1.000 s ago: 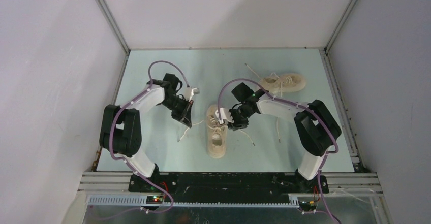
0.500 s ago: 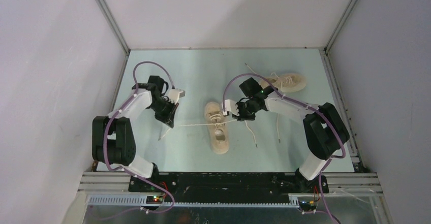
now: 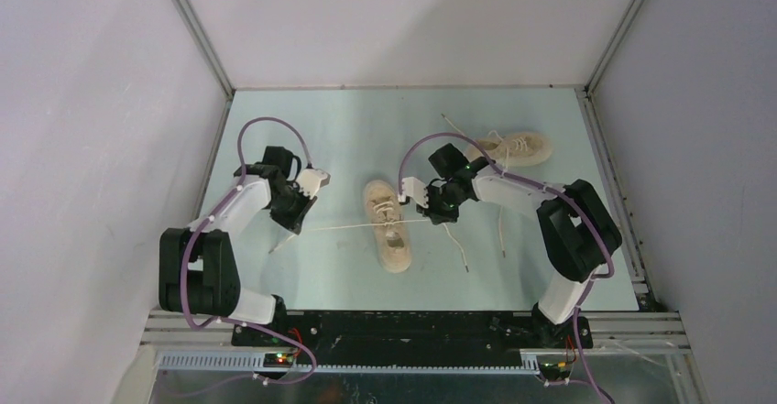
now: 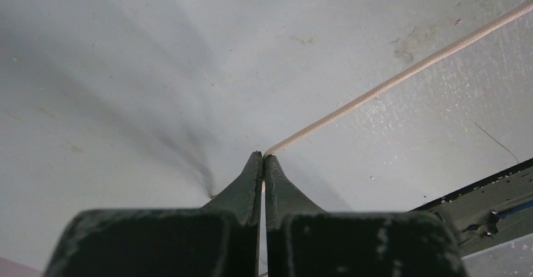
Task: Tie the shoes
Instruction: Wrap the shoelace around the shoelace.
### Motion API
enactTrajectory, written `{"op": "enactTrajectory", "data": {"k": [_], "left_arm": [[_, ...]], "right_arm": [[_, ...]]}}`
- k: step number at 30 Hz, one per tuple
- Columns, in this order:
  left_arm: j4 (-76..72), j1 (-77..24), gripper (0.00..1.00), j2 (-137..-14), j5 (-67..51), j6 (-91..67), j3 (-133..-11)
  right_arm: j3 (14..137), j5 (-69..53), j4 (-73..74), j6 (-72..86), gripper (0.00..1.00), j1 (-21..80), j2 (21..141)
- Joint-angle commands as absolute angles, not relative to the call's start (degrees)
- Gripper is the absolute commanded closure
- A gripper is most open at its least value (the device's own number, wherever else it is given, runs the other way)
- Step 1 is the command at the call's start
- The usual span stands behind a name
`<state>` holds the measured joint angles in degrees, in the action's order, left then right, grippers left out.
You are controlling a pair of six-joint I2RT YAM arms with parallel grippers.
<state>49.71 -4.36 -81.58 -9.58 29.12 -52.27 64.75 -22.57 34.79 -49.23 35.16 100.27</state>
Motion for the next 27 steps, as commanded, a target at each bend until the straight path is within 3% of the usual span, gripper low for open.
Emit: {"op": "enactTrajectory", "data": {"k": [1,5,8,9,13,27], "left_arm": [[50.08,-1.92,1.0,-81.22,0.56,31.2,-52.5],[53.34,-1.92,1.0,-81.24,-8.44,30.96,-55.08],[57.55,-2.36,1.0,-80.99,-21.33,32.47,-58.38],[59.58,-2.46,1.0,-80.89,-28.56,33.8,-59.26],[61.27,-3.19,1.0,-82.01,-40.23,32.96,-60.19],[52.17,-3.13,1.0,-74.86,-43.52,19.44,-60.45]], "right_arm": [[65.34,-16.46,39.71,-45.39,1.0,31.71,101.31],[65.37,-19.17,40.41,-45.49,0.98,30.65,99.8],[65.39,-25.98,39.86,-46.13,0.8,31.51,94.08],[65.52,-27.01,38.62,-45.88,0.69,31.88,92.66],[68.62,-32.18,35.94,-44.34,0.51,35.61,87.69],[82.84,-30.61,28.03,-42.33,0.48,51.72,103.81]]}}
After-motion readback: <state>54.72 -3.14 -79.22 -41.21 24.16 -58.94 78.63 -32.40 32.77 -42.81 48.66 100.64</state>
